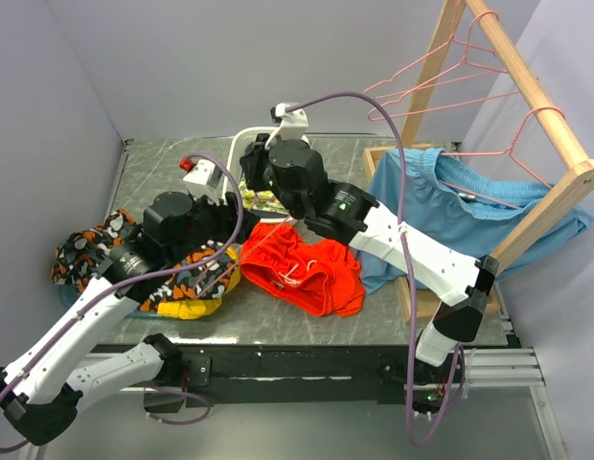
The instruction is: Place the shorts on the hanger
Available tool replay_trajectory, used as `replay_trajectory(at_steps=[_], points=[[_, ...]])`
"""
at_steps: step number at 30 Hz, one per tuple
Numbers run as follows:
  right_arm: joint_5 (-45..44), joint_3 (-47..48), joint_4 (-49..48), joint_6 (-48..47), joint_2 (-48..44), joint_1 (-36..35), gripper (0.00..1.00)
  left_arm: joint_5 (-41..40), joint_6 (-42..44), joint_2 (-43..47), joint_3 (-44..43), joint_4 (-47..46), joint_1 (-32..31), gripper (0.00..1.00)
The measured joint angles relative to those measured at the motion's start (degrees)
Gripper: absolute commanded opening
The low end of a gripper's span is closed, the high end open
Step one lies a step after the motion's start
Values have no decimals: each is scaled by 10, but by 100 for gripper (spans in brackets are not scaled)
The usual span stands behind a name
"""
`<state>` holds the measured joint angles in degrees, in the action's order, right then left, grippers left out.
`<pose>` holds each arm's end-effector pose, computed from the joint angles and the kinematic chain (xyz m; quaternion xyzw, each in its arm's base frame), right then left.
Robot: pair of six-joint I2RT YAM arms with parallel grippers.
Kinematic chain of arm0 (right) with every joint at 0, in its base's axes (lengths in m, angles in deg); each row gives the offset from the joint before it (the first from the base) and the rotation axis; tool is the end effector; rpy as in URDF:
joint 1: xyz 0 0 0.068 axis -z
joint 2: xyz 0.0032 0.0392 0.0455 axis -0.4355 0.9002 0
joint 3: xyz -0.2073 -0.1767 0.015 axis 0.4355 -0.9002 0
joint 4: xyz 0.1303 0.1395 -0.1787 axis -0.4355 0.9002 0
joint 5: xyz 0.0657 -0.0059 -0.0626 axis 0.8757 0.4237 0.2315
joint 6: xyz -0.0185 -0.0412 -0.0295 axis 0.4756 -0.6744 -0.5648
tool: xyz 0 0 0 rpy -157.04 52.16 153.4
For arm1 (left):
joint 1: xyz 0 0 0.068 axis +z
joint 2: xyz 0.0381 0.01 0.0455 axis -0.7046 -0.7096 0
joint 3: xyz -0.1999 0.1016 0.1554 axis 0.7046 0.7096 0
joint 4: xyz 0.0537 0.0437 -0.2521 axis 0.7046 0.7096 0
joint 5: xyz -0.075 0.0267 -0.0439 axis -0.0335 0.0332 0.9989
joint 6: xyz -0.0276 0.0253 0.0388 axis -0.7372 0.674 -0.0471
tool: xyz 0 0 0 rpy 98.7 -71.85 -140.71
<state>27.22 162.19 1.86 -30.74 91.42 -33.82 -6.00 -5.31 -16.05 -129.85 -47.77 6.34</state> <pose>0.2029 0.3141 0.4718 -0.0624 0.7455 0.3049 0.5894 0.1510 -0.1169 0.4005 0.0855 0.7924 -0.2883 0.5307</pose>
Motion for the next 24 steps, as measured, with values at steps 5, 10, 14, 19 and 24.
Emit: replay_trajectory(at_steps=[5,10,14,19,24], points=[[-1,11,2,3,4,-11,0,-12,-24,3,38,-76,0,62],[0,14,2,11,10,-21,0,-25,-35,5,56,-138,0,58],[3,16,3,15,14,-24,0,-36,-37,2,63,-163,0,50],[4,21,7,17,14,-24,0,-43,-39,-11,64,-178,0,42],[5,22,12,17,14,-25,0,-42,-38,-17,64,-182,0,17]])
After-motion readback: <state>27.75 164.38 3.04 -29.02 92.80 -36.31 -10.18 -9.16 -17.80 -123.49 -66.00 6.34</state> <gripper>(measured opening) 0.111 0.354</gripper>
